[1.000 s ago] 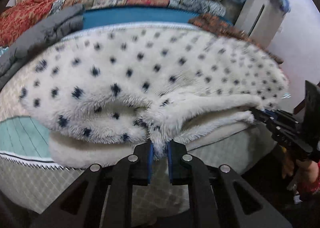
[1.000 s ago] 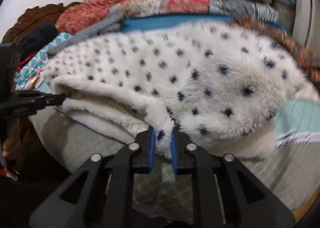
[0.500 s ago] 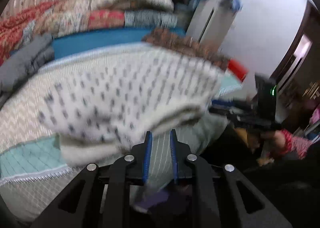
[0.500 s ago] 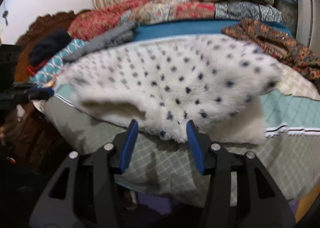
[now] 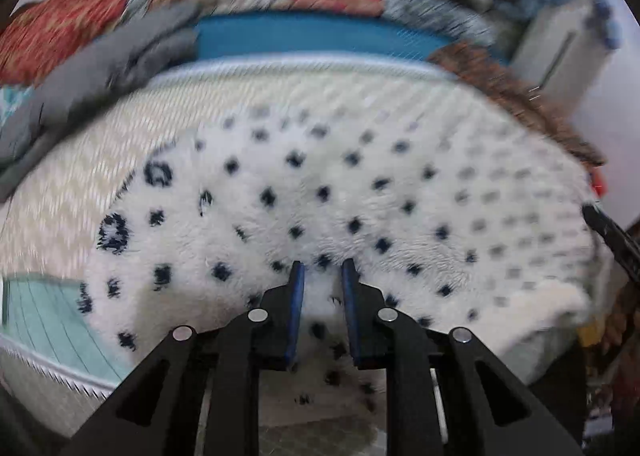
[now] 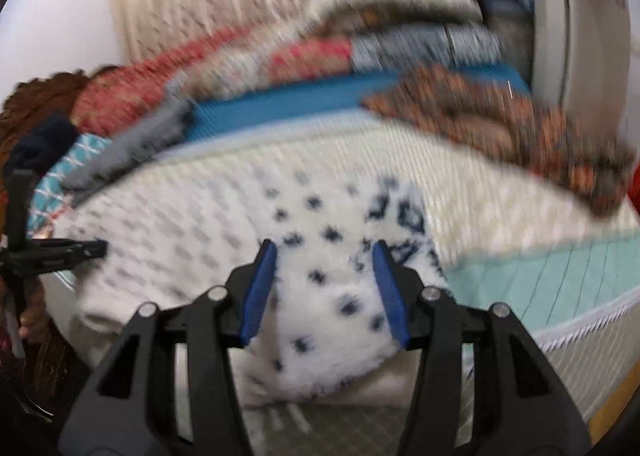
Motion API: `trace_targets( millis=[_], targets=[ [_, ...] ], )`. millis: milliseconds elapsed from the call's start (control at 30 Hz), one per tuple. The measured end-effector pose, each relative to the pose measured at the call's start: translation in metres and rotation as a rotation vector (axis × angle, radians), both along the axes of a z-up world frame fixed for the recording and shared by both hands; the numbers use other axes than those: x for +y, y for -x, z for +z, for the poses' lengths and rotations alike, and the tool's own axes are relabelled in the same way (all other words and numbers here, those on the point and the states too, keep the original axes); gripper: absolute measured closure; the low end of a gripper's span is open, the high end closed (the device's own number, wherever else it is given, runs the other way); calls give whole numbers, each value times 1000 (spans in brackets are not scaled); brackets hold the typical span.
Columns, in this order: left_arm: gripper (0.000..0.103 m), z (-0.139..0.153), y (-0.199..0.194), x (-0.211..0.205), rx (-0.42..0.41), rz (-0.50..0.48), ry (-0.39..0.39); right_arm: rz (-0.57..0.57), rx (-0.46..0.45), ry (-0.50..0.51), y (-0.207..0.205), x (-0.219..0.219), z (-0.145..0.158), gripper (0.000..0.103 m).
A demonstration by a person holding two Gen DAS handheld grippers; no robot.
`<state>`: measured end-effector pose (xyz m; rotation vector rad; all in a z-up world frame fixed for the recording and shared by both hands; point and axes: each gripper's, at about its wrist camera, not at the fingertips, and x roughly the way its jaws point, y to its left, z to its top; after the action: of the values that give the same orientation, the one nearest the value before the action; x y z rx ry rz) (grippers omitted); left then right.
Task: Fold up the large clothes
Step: 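Fold the hem over the garment with both grippers and release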
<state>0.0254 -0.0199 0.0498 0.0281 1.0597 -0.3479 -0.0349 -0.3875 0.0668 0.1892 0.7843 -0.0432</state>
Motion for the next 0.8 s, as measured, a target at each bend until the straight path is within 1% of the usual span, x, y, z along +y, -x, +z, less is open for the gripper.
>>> trace_targets(
  millis=[33, 67, 100, 200, 367, 467, 533, 633, 700, 800],
  targets=[
    [55, -9, 2, -1, 7, 10, -17, 1, 14, -14, 2, -2, -14, 55],
    [55, -12, 4, -3, -1, 14, -32, 2, -20, -34, 7, -5, -24, 55],
    [55, -14, 8, -6, -23, 19, -54, 0, -49, -41, 10, -6, -27, 55],
    [55, -15, 7, -14, -43, 30, -109, -26, -49, -72, 7, -8, -25, 54],
    [55, -11, 9, -14, -24, 43, -113, -22, -52, -98, 12, -10, -22, 54],
    [55, -13, 11, -19, -23, 46, -122, -44, -58, -105, 23, -10, -14, 54],
    [55, -13, 12, -20, -24, 46, -127, -68, -72, -83, 33, -7, -4, 53],
    [55, -13, 13, -19, -26, 45, -129, -90, -120, -43, 46, -1, 16, 53],
    [55, -14, 14, -19, -27, 48, -132, -76, -165, -14, 53, 6, 32, 53],
    [55, -13, 14, -20, -30, 50, -138, -24, -199, 6, 54, 19, 47, 53]
  ],
)
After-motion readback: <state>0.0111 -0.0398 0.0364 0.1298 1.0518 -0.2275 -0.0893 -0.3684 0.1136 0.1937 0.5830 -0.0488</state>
